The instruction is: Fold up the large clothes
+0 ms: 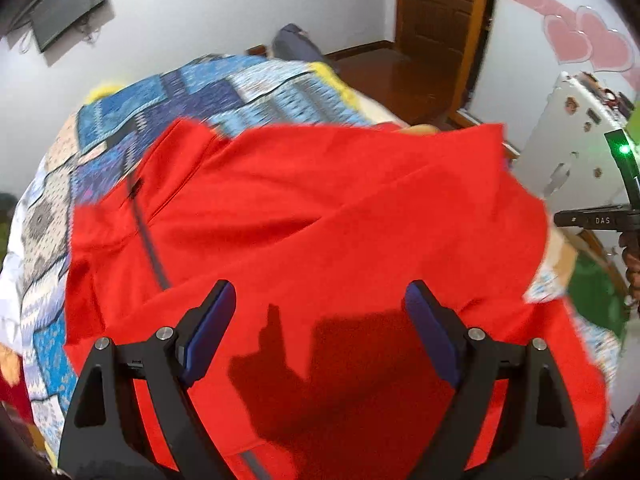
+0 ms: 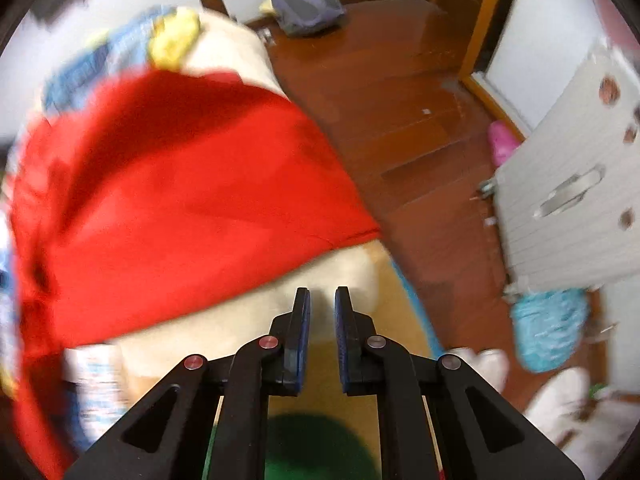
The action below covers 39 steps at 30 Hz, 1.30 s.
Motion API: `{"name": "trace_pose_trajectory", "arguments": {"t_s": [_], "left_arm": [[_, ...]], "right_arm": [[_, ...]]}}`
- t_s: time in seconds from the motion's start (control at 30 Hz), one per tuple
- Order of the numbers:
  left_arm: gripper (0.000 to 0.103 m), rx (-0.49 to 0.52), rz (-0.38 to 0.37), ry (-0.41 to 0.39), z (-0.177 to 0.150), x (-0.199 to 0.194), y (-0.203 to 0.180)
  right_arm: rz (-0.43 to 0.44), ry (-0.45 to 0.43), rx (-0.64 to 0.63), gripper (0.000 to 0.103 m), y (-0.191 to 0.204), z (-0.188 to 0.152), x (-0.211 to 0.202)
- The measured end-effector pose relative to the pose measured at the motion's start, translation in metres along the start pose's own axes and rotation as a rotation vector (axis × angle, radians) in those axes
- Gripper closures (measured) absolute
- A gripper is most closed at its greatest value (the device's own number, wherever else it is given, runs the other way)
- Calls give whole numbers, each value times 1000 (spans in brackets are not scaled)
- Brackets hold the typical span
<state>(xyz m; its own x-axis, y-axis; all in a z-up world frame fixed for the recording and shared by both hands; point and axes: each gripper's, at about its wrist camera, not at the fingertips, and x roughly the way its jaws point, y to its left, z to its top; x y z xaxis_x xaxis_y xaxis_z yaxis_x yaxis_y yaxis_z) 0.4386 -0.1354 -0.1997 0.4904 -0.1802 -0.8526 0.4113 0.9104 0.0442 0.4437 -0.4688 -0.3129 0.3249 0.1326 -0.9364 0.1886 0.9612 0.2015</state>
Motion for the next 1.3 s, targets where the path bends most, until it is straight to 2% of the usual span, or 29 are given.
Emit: {"name": "trace_pose_trajectory", "arguments": {"t_s": [0.1, 0.17, 0.27, 0.37, 0.43, 0.5, 0.6, 0.67, 0.7, 0.73, 0.77, 0.83, 0.93, 1.07, 1.17, 1.3], "left_arm": [[16, 36, -65, 30, 23, 2, -30], [16, 86, -122, 57, 41, 8, -61], [16, 166, -190, 111, 57, 25, -107], [16, 254, -260, 226, 62, 57, -158], [16, 269, -276, 299, 63, 81, -181], [14, 285, -228, 305, 63, 94, -196], [18, 375, -121, 222, 60, 100, -217], [37, 449, -13, 188, 53, 107, -229], [42, 494, 29, 162, 49, 109, -236], [57, 514, 43, 147, 47, 107, -239], [79, 526, 60, 129, 46, 105, -240], [95, 496, 70, 109, 53, 98, -236], [96, 406, 29, 73, 70, 80, -217], [96, 251, -73, 20, 93, 38, -180], [96, 198, -93, -66, 104, -3, -153], [96, 98, -127, -118, 103, -39, -105]], "right_arm": [[120, -15, 99, 96, -15, -1, -21], [164, -47, 137, 96, -22, -5, -36], [174, -91, 140, 96, -21, -13, -60], [171, -118, 124, 96, -22, -20, -74], [178, -129, 125, 96, -23, -25, -80], [175, -129, 129, 96, -27, -28, -81], [171, -118, 148, 96, -35, -34, -78], [182, -104, 159, 96, -40, -36, -73], [185, -97, 167, 96, -41, -38, -71], [187, -90, 174, 96, -43, -39, -69], [189, -86, 180, 96, -44, -40, -67], [199, -75, 188, 96, -44, -42, -65], [204, -68, 172, 96, -40, -43, -64], [207, -74, 144, 96, -31, -42, -67], [226, -70, 125, 96, -16, -37, -66], [280, -56, 80, 96, 19, -30, -60]]}}
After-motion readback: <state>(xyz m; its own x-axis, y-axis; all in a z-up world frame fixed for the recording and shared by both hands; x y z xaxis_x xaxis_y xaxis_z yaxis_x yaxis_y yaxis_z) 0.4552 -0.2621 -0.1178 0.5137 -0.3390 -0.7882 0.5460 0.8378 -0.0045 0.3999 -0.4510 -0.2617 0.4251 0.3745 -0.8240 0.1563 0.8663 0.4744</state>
